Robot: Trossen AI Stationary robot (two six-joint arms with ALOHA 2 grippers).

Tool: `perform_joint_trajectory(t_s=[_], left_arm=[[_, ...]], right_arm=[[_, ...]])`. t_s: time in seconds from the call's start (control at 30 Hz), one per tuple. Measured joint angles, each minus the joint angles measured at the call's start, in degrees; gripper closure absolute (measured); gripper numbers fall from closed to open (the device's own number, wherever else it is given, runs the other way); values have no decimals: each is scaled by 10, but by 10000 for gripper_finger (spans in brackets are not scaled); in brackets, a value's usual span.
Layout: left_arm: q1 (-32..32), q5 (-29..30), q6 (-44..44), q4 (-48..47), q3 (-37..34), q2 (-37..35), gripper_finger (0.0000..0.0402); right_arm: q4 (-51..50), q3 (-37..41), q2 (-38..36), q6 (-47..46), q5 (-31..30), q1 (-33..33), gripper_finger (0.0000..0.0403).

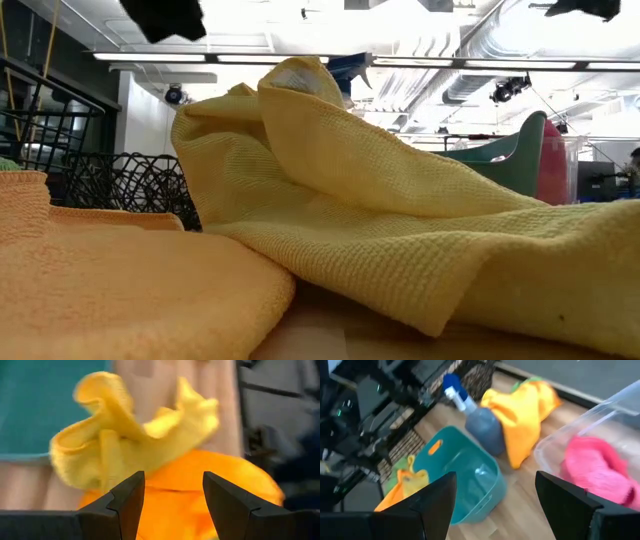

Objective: Sort microfiber towel by color & place in baskets
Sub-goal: Put the bottom left yellow towel into the round brown basket

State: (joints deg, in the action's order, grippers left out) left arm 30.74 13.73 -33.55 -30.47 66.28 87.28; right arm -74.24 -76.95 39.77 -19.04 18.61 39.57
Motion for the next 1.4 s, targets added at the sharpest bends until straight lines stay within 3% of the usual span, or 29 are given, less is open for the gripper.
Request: perform_joint_trajectory(t_s=[0.07,0.13,0.33,0.63,0.93,1.03,1.13,1.3,1.4], left_arm=[[21,79,-30,-1,1,11,213],[35,117,-55,-12,1,29,213],[37,127,-98,-37,0,73,213],[4,135,-88,-21,1,116,213],[-22,152,-98,-25,1,120,229],[-26,137,-91,-30,0,125,286],[-26,89,-84,-12,0,120,377],[-2,-27,-59,20,0,70,398],[9,-39,-40,15,18,3,399]], right_arm=[[0,0,-15,-5,-15,0,137],[0,0,-25,-5,-21,0,137],[0,0,-25,-2,-21,0,137],[12,0,-9,10,-21,0,137],[18,0,-8,5,-20,0,137],[19,0,-8,7,-20,0,137],[20,0,-8,10,-20,0,137],[22,0,-8,11,-20,0,137],[22,0,-8,11,-20,0,137]])
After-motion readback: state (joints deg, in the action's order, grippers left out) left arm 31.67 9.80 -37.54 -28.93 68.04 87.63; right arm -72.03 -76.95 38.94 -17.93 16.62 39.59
